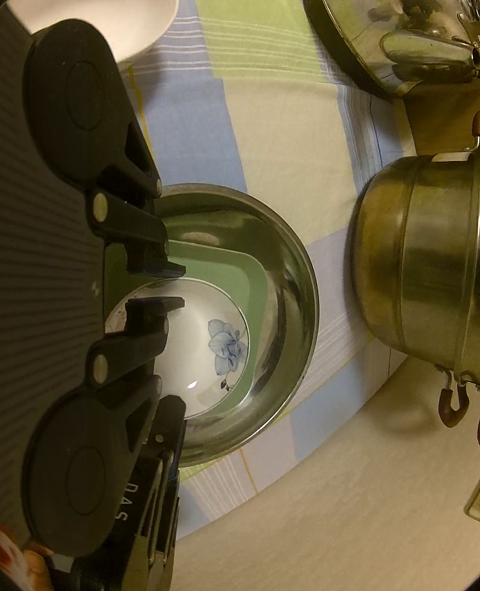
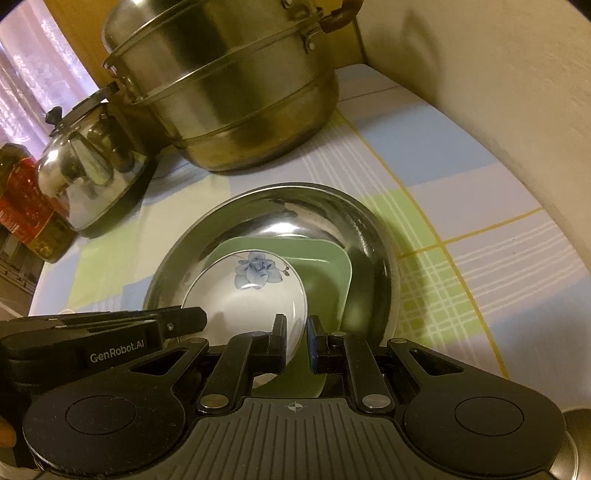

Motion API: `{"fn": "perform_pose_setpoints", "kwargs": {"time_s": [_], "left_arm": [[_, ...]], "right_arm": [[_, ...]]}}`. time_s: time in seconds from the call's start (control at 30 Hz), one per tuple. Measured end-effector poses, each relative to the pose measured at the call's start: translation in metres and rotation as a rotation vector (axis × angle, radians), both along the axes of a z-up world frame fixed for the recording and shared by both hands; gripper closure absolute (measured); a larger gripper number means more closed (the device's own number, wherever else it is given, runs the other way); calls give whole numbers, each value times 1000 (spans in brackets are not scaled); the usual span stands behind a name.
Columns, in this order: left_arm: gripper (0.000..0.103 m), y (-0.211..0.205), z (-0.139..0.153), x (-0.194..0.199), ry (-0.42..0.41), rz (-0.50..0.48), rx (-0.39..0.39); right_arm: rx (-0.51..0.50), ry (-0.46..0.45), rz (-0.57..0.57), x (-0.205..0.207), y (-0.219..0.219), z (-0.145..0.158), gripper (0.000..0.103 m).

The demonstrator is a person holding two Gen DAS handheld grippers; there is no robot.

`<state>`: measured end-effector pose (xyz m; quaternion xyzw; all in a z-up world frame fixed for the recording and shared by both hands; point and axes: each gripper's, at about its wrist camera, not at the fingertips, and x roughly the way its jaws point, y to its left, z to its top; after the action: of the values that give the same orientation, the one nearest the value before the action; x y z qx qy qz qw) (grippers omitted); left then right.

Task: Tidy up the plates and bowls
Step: 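Carry the saucer with the left tool and set it on the green plate, then open the left tool and pull it back from the basin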

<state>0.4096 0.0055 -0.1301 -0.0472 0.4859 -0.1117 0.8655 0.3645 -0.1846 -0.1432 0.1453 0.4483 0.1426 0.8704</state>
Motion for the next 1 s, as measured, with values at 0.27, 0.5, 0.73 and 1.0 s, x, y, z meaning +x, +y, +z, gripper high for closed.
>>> {"fn": "perform_pose_setpoints", "kwargs": {"time_s": [0.27, 0.5, 0.73, 1.0], "left_arm": [[93, 1, 1, 3, -11, 6, 15], [93, 5, 22, -18, -57, 12, 25], [89, 11, 53, -64, -104, 25, 29], [88, 27, 81, -129, -131, 70, 35]], "right_arm": [[-11, -13, -16, 2, 1, 0, 90], [6, -68, -23, -14, -3, 17, 87], [59, -126, -30, -49, -15, 43, 58], [88, -166, -1, -106, -28, 67, 51]]}}
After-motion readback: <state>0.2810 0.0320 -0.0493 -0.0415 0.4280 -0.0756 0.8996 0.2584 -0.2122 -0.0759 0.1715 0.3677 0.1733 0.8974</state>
